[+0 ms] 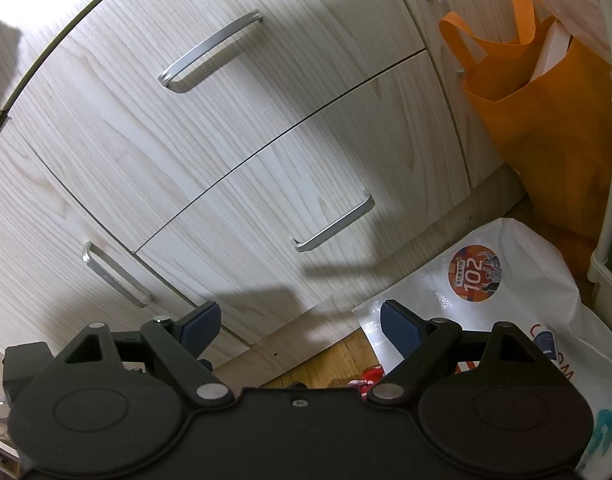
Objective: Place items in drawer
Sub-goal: 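Reach the right gripper down into the white bag toward the bottle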
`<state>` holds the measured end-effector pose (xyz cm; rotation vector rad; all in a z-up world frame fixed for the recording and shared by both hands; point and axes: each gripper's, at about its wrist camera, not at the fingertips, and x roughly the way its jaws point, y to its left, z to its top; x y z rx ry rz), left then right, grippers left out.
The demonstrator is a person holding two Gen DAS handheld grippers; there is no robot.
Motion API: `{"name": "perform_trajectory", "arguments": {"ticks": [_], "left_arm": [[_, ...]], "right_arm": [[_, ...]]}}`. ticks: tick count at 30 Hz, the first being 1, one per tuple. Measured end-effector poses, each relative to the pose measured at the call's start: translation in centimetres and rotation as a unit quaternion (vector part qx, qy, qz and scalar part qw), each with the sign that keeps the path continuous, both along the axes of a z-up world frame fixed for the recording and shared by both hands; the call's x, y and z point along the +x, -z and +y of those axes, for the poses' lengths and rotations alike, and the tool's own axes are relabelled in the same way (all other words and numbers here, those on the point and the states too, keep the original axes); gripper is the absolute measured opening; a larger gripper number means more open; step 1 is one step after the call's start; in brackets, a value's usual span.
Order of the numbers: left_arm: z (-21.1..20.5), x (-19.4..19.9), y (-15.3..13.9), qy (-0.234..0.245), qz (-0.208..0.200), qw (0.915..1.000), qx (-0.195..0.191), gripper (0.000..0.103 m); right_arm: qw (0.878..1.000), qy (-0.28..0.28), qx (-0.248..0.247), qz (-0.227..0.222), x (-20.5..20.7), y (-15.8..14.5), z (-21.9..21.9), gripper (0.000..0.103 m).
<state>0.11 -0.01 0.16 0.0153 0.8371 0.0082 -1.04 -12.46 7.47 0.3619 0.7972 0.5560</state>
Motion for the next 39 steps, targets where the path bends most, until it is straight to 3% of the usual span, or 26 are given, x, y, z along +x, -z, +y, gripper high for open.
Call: {"name": "perform_trajectory", "arguments": {"ticks": [5,11,15,19,22,25,27,29,33,39], "left_arm": [[0.1,0.8,-0.9,-0.014,0.006,0.9999,0.002,0.103],[0.3,0.7,-0.1,-0.013,-0.008,0.9978,0.065,0.103],[0.9,0.8,0.2,-0.007,-0.005,0.9971,0.076,0.103],[1.6,1.3,2.0,0.013,0.027,0.9987,0.041,0.103],[2.3,1.5,3.4,0.035,0.059,0.9972,-0.029,0.103],[3.2,1.7,4.9,0.051,0.096,0.9865,-0.123,0.103],[3.1,1.6,5.7,0.059,0.109,0.9797,-0.158,0.103],[2.6,1.4,6.4,0.069,0.117,0.9782,-0.157,0.103],[1.3,0.8,7.6,0.076,0.124,0.982,-0.12,0.103],[1.0,1.1,9.3,0.102,0.15,0.9714,-0.154,0.103]], "right_arm": [[1.0,0.0,0.009,-0.006,0.0,0.1,-0.5,0.09],[1.0,-0.006,0.017,-0.019,0.0,-0.7,-0.4,0.091],[1.0,-0.003,0.0,-0.008,1.1,-0.4,-0.6,0.091],[0.999,0.01,-0.034,0.03,2.8,1.3,-1.3,0.091],[0.996,0.028,-0.057,0.068,4.1,2.8,-2.1,0.091],[0.991,0.042,-0.082,0.098,5.2,4.3,-3.0,0.091],[0.987,0.048,-0.1,0.113,5.8,5.2,-3.4,0.091],[0.983,0.056,-0.121,0.126,6.5,6.2,-3.9,0.091],[0.974,0.069,-0.132,0.17,7.9,8.4,-5.1,0.091],[0.946,0.069,-0.171,0.266,9.2,13.3,-5.9,0.09]]}}
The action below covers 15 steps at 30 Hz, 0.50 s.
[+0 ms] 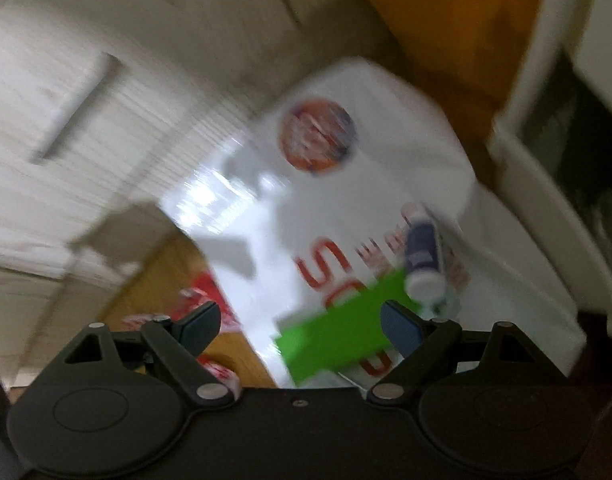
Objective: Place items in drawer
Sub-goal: 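Reach the right gripper down into the white bag toward the bottle, then close the right gripper around the white blue-labelled bottle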
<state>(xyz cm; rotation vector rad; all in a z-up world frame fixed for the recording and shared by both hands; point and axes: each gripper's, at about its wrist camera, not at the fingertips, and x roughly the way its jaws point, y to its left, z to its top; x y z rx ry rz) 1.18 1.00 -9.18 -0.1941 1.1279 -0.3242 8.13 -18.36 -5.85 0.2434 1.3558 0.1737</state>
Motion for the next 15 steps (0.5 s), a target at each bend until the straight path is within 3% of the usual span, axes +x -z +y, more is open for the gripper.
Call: {"name": "perform_trajectory", "arguments": {"ticks": [4,15], "left_arm": [[-0.7,0.5,1.2,0.009,0.001,0.9998,-0.015,0.103],[-3.2,2.7,2.8,0.022,-0.047,0.9968,-0.06,0.103]], "right_arm": [[0.999,0.0,-0.031,0.017,0.9,1.6,-0.4,0.09],[0.997,0.031,-0.068,0.028,2.4,3.1,-1.5,0.09]]}}
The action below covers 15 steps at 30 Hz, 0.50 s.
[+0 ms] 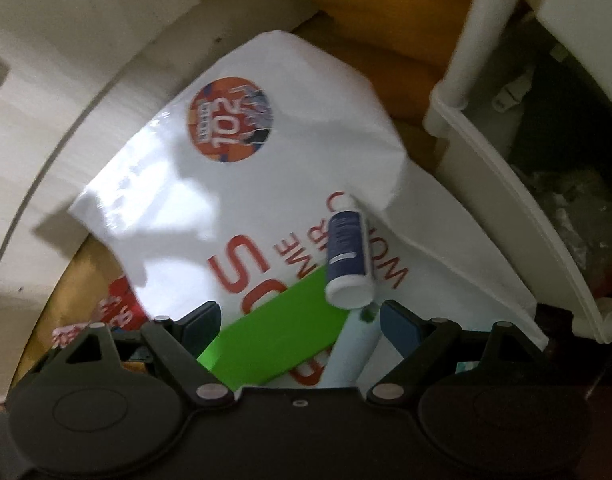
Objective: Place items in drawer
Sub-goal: 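Close the right gripper around the white blue-labelled bottle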
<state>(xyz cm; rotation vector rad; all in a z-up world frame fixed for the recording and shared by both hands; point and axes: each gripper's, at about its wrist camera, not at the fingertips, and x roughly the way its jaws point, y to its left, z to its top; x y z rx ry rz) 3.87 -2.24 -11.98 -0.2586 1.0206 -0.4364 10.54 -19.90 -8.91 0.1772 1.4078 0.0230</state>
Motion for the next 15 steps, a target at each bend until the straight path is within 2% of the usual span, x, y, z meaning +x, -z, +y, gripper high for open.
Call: {"name": "perform_trajectory", "arguments": {"ticks": [3,7,15], "left_arm": [[-0.7,0.9,0.7,0.002,-0.006,1.0,-0.003,0.103],[-1.3,1.3,1.1,0.012,-0.019,0.9997,-0.012,0.103],[-2.3,1.3,1.6,0.048,-0.035,0.9979,-0.025,0.103]], "right_arm": [[1.0,-0.003,-0.007,0.008,0.6,0.9,0.1,0.086],[1.0,0.002,-0.006,0.017,1.0,1.9,0.1,0.074],[1.0,0.01,0.0,0.019,1.9,3.0,-0.7,0.072]]}}
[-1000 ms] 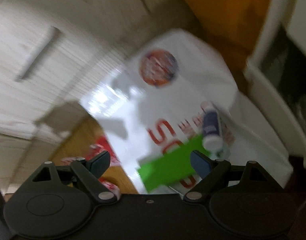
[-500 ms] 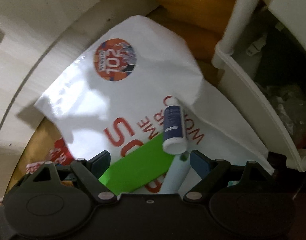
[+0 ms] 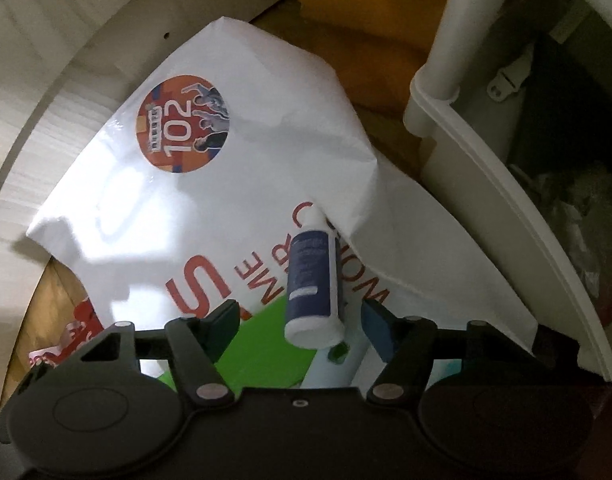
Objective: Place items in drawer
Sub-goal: 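Close the right gripper around the white blue-labelled bottle, then lift the bottle out of the bag with the right gripper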
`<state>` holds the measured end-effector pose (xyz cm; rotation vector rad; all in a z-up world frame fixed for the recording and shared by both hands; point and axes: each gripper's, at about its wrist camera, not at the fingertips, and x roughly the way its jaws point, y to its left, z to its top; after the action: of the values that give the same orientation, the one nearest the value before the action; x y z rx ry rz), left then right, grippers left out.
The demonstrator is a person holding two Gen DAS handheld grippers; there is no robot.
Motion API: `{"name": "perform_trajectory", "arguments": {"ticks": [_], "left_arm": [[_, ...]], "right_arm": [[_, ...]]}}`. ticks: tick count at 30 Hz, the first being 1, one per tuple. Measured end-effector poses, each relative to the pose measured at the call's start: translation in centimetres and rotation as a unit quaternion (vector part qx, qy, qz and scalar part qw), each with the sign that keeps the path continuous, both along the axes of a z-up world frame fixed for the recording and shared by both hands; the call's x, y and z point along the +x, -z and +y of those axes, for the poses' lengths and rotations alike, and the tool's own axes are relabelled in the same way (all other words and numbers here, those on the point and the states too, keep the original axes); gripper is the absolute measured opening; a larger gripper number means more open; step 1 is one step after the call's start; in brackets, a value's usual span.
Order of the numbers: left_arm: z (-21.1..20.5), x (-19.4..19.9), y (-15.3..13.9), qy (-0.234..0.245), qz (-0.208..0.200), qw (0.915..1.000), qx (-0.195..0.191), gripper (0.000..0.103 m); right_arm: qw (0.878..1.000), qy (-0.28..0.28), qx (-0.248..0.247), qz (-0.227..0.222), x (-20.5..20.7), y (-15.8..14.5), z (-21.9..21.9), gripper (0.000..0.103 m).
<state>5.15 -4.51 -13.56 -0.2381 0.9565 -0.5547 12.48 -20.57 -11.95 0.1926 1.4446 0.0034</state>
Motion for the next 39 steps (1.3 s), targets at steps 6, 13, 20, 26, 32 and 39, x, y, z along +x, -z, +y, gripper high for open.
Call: {"name": "perform_trajectory", "arguments": {"ticks": [6,13,20,26,32,39], "left_arm": [[-0.8,0.6,0.9,0.026,-0.016,0.9994,-0.019,0.103],[-0.4,1.2,2.0,0.019,-0.012,0.9996,-0.019,0.103],[-0.1,1.2,2.3,0.012,-0.035,0.9993,-0.009,0.103],[0.1,1.1,2.0,0.016,-0.044,0.9985,-0.027,0.103],[1.0,1.0,2.1,0.011,-0.04,0.9974,-0.06,0.103],[0.3,0.6,2.0,0.027,-0.049,0.9972,-0.05,0.103]], "right_arm": [[1.0,0.006,0.015,0.015,0.8,1.2,-0.4,0.057],[0.999,0.014,0.02,0.029,1.6,2.6,-1.0,0.049],[0.999,0.011,0.014,0.037,1.4,3.2,-0.9,0.045],[0.999,0.01,0.002,0.034,1.7,3.6,-0.7,0.045],[0.999,0.022,0.022,0.024,1.8,3.8,-1.5,0.044],[0.999,0.025,0.018,0.021,1.6,3.7,-1.3,0.04]]}}
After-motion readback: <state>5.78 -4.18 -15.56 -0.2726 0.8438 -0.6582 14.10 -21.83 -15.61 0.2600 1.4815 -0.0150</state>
